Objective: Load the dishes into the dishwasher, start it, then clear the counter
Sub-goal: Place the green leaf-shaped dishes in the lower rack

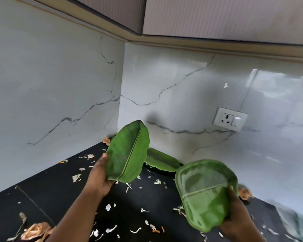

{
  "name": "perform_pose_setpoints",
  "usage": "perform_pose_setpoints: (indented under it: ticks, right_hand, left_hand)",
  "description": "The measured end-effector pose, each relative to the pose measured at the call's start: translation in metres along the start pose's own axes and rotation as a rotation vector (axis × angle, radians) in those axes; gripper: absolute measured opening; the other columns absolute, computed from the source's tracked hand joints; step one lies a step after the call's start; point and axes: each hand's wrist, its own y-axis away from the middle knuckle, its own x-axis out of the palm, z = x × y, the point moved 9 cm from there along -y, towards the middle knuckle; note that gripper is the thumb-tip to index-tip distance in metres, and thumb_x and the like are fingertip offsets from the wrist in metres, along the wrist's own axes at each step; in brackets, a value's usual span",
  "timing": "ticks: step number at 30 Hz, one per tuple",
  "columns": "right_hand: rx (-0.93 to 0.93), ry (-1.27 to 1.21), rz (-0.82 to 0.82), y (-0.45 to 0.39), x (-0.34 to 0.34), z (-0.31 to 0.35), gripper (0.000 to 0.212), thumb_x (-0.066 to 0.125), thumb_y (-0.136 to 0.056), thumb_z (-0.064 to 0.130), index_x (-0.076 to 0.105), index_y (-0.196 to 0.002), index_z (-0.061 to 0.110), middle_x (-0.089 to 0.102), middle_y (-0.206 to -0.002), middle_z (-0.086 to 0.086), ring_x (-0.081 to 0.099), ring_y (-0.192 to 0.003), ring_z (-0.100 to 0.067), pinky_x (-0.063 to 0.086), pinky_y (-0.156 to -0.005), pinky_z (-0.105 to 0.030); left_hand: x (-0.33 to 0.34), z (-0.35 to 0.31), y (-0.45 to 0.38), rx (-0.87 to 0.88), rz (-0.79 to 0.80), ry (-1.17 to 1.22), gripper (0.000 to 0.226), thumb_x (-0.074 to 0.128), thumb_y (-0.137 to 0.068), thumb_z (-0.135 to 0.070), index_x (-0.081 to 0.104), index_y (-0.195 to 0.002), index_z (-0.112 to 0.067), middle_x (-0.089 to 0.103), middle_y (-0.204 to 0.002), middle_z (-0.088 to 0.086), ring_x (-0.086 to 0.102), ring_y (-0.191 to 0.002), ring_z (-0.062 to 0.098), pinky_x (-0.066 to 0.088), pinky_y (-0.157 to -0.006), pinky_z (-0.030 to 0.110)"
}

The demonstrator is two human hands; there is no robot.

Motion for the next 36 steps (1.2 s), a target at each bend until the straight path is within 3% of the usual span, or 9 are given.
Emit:
perform_pose_setpoints:
  ticks: [9, 12, 16, 19, 21, 24, 27, 31, 36]
  right_hand:
    - [-0.14, -0.008, -0.185, 0.113, -0.108, 0.025, 0.02, 0.051, -0.093, 0.022, 0.06, -0.107, 0.01, 0.07, -0.064, -0.019, 0.065, -0.047, -0.037, 0.049, -0.039, -0.055]
    - [-0.176, 0.016, -0.27, 0.145, -0.162, 0.033, 0.048, 0.055, -0.079, 0.01, 0.055, -0.127, 0.008, 0.071, -0.075, -0.02, 0.069, -0.064, -0.038, 0.055, -0.058, -0.052]
    - [-0.226, -0.01, -0.307, 0.196, -0.242, 0.043, 0.074, 0.047, -0.06, 0.002, 0.051, -0.133, 0.011, 0.062, -0.114, -0.02, 0.06, -0.102, -0.039, 0.052, -0.074, -0.05]
    - [-0.228, -0.006, -0.336, 0.25, -0.302, 0.042, 0.068, 0.046, -0.06, 0.002, 0.053, -0.127, 0.007, 0.068, -0.101, -0.023, 0.059, -0.101, -0.043, 0.054, -0.069, -0.055]
    - [-0.233, -0.022, -0.357, 0.295, -0.338, 0.041, 0.059, 0.046, -0.061, 0.004, 0.055, -0.119, 0.007, 0.069, -0.092, -0.025, 0.059, -0.095, -0.042, 0.053, -0.06, -0.059]
    - [-0.348, -0.035, -0.403, 0.36, -0.384, 0.051, 0.066, 0.047, -0.063, 0.003, 0.052, -0.129, 0.008, 0.061, -0.118, -0.026, 0.058, -0.102, -0.042, 0.05, -0.082, -0.054]
    - [-0.411, -0.02, -0.478, 0.419, -0.427, 0.061, 0.045, 0.045, -0.081, 0.0, 0.053, -0.124, 0.004, 0.068, -0.087, -0.023, 0.059, -0.086, -0.037, 0.049, -0.083, -0.052]
    - [-0.448, -0.083, -0.58, 0.49, -0.477, 0.053, 0.02, 0.049, -0.09, 0.007, 0.056, -0.109, 0.009, 0.067, -0.054, -0.01, 0.065, -0.07, -0.033, 0.057, -0.052, -0.038]
    - [-0.465, -0.143, -0.697, 0.558, -0.526, -0.005, 0.022, 0.049, -0.095, 0.013, 0.054, -0.116, 0.016, 0.069, -0.059, -0.012, 0.063, -0.068, -0.03, 0.047, -0.081, -0.048]
  left_hand:
    - [0.05, 0.076, 0.145, -0.192, 0.073, 0.316, 0.039, 0.045, -0.057, 0.004, 0.058, -0.092, -0.01, 0.067, -0.088, 0.013, 0.061, -0.084, 0.034, 0.058, -0.062, 0.045]
    - [0.054, 0.096, 0.21, -0.182, 0.134, 0.319, 0.059, 0.064, -0.039, 0.001, 0.06, -0.098, -0.005, 0.069, -0.087, 0.018, 0.059, -0.09, 0.039, 0.057, -0.058, 0.054]
    - [0.045, 0.144, 0.31, -0.246, 0.116, 0.269, 0.037, 0.042, -0.066, -0.007, 0.061, -0.098, -0.005, 0.071, -0.083, 0.02, 0.067, -0.077, 0.04, 0.053, -0.073, 0.058]
    - [0.035, 0.189, 0.388, -0.308, 0.099, 0.25, 0.034, 0.049, -0.064, -0.012, 0.062, -0.095, -0.005, 0.072, -0.072, 0.02, 0.068, -0.056, 0.039, 0.052, -0.06, 0.064]
    - [0.038, 0.21, 0.43, -0.316, 0.193, 0.24, 0.047, 0.065, -0.055, -0.011, 0.069, -0.1, -0.001, 0.073, -0.085, 0.023, 0.07, -0.069, 0.043, 0.05, -0.058, 0.068]
    - [0.042, 0.238, 0.478, -0.394, 0.291, 0.161, 0.073, 0.064, -0.056, -0.007, 0.058, -0.128, -0.002, 0.061, -0.123, 0.025, 0.06, -0.109, 0.048, 0.047, -0.086, 0.065]
    - [0.041, 0.259, 0.521, -0.484, 0.258, 0.077, 0.06, 0.051, -0.064, -0.006, 0.056, -0.124, -0.006, 0.066, -0.103, 0.021, 0.059, -0.089, 0.036, 0.056, -0.059, 0.044]
    - [0.044, 0.278, 0.574, -0.545, 0.307, 0.038, 0.056, 0.057, -0.061, -0.004, 0.057, -0.117, -0.003, 0.064, -0.1, 0.021, 0.062, -0.079, 0.038, 0.055, -0.05, 0.042]
    - [-0.004, 0.303, 0.638, -0.659, 0.291, -0.071, 0.052, 0.029, -0.071, 0.005, 0.058, -0.113, 0.006, 0.068, -0.099, 0.027, 0.069, -0.077, 0.042, 0.058, -0.067, 0.054]
